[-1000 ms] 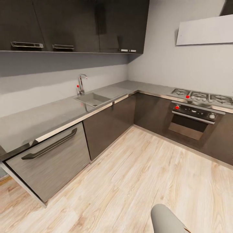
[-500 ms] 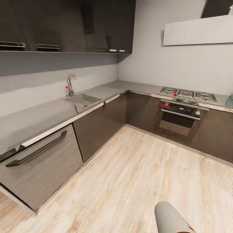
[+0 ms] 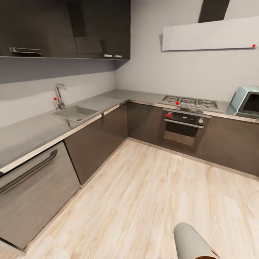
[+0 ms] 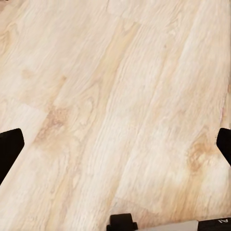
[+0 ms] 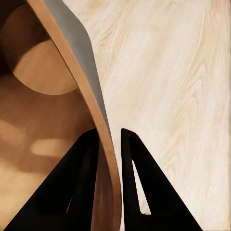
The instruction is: Put the three can of soda from the living room inside the tash can in the kitchen.
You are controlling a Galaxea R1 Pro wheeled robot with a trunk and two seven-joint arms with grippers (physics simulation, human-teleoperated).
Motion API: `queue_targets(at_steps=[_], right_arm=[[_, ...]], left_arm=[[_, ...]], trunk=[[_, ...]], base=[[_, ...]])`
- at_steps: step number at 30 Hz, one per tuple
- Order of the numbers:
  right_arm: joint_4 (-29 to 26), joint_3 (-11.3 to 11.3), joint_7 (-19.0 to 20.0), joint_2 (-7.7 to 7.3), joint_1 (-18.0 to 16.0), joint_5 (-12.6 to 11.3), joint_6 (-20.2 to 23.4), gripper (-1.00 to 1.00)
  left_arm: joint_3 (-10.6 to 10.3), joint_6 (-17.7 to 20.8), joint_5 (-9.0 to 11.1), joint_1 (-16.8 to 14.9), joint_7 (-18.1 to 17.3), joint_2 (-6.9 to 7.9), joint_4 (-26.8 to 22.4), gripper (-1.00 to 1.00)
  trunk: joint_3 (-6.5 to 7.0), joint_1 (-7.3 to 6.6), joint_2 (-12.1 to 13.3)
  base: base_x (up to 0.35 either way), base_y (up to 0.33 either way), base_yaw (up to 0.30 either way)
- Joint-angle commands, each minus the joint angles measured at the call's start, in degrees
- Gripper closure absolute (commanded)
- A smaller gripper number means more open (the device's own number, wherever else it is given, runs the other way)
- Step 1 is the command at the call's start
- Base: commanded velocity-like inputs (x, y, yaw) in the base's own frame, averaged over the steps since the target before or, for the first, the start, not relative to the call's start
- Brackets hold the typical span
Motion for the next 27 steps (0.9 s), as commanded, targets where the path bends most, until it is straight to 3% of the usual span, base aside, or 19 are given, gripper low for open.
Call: queue_targets(at_steps=[1,10,27], right_arm=[[-0.10,-0.30,0.28,0.00,-0.02,-0.21,-0.08,1.00],[-0.10,-0.35,0.28,-0.03,-0.01,-0.21,-0.08,1.00],[-0.10,-0.35,0.28,-0.09,-0.01,-0.21,-0.08,1.00]], left_arm=[[0.04,0.02,0.00,-0.02,0.00,-0.01,0.00,-1.00],[0.17,0.17,-0.07,-0.04,0.00,-0.05,0.00,-1.00],[0.01,0.09,-0.24,0.00,0.00,0.03,0.00,-1.00]], trunk=[[-0.18,0.22,-0.42],[-1.80,2.20,-4.03],[-1.80,2.20,-4.03]], base=[[0.000,0.000,-0.251],[0.000,0.000,-0.252],[0.000,0.000,-0.252]])
